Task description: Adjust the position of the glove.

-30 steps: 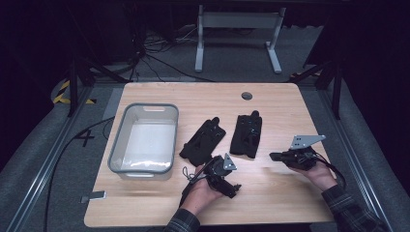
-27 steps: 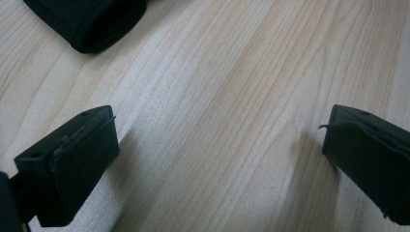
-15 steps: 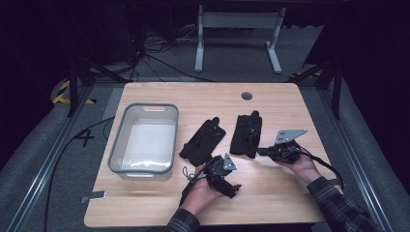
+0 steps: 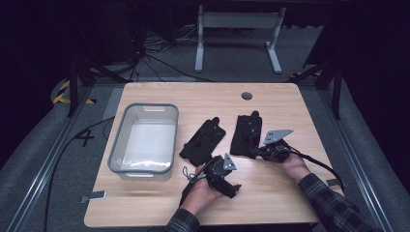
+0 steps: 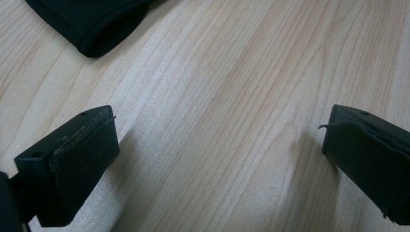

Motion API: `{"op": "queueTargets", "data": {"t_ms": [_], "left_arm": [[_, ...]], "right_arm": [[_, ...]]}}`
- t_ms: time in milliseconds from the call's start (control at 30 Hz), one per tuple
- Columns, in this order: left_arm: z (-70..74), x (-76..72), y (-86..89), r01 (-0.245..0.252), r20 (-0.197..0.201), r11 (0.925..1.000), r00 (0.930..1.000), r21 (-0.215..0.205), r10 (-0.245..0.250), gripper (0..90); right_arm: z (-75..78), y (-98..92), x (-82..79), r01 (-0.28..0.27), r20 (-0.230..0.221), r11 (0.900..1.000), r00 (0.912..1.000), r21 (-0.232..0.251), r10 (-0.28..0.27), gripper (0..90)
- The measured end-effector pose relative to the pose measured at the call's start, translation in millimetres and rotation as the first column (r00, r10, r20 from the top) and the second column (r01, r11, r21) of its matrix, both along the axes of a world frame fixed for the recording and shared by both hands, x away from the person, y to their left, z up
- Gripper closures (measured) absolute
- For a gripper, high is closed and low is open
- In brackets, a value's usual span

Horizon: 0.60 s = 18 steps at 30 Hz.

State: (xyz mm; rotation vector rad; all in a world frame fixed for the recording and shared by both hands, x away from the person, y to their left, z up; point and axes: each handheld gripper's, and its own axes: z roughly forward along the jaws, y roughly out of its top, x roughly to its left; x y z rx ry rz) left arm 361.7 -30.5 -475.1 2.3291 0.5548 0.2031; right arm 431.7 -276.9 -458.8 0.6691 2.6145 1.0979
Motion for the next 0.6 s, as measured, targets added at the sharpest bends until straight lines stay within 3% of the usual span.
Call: {"op": "queueTargets", "data": {"t_ms": [600], "left_arm": [[0.0, -0.8, 0.1, -0.005, -0.002, 1.0000, 1.0000, 0.000, 0.005, 0.0]], "right_arm": [[2.2, -27.0, -20.8, 0.012, -0.027, 1.000, 0.9996, -0.013, -0.012, 90.0]]}}
